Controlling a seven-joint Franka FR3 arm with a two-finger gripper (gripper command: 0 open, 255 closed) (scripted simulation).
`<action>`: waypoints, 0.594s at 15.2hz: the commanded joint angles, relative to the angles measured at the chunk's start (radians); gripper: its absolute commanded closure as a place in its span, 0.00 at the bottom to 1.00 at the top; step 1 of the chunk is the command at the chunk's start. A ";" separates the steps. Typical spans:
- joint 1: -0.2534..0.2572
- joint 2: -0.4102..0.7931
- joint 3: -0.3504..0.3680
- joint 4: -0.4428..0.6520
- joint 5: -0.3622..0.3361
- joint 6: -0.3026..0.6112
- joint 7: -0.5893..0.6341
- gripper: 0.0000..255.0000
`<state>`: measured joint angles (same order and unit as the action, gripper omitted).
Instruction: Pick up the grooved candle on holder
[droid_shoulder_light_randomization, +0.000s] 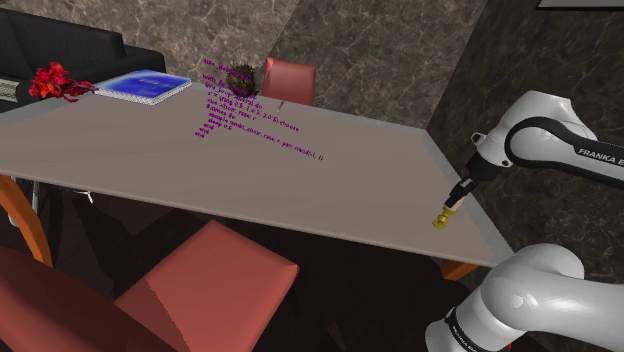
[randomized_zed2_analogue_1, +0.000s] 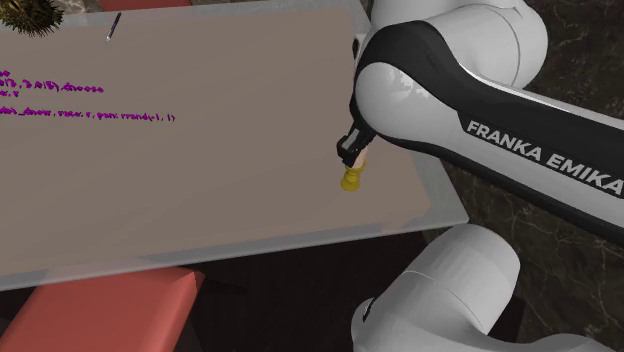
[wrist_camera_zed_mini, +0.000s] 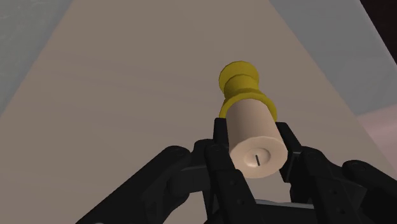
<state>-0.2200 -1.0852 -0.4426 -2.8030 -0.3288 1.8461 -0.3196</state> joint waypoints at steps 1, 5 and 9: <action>0.000 0.001 -0.001 -0.002 0.000 -0.001 0.000 1.00; -0.001 -0.001 -0.001 -0.003 -0.001 -0.001 -0.001 1.00; 0.010 -0.001 0.019 0.049 0.019 -0.051 0.001 1.00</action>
<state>-0.2121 -1.0855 -0.4278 -2.7670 -0.3139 1.8083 -0.3183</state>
